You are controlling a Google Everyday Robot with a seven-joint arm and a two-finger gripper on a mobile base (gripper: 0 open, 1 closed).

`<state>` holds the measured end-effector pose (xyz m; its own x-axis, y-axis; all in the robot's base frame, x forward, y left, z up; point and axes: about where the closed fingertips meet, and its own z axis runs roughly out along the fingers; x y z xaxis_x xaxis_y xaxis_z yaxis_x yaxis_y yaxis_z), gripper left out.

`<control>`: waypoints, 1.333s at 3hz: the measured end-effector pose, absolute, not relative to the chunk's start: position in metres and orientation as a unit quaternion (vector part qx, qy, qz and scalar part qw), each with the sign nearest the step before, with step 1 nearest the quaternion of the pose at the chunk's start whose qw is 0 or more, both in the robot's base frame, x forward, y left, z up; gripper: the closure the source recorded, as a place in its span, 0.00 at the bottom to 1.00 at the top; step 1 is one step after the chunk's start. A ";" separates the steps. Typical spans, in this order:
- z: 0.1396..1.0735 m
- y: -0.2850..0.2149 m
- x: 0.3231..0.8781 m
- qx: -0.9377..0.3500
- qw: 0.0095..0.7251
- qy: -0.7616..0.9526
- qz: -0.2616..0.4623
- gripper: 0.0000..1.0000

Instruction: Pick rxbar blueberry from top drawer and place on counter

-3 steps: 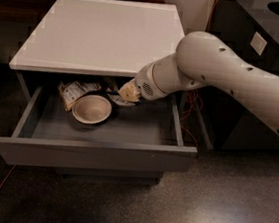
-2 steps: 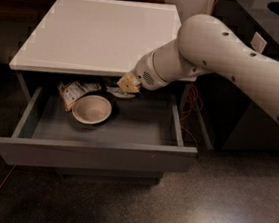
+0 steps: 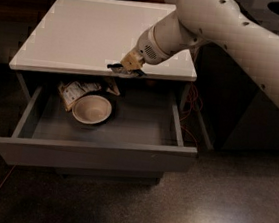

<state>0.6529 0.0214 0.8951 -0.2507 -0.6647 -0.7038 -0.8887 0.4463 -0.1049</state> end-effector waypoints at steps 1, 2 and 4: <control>0.912 0.018 0.698 -0.501 0.368 0.769 0.147 1.00; 0.917 0.015 0.734 -0.497 0.383 0.766 0.142 1.00; 0.897 0.005 0.798 -0.481 0.377 0.781 0.126 0.60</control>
Offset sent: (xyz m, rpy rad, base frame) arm 0.1224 -0.0138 0.0331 0.0266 -0.1144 -0.0414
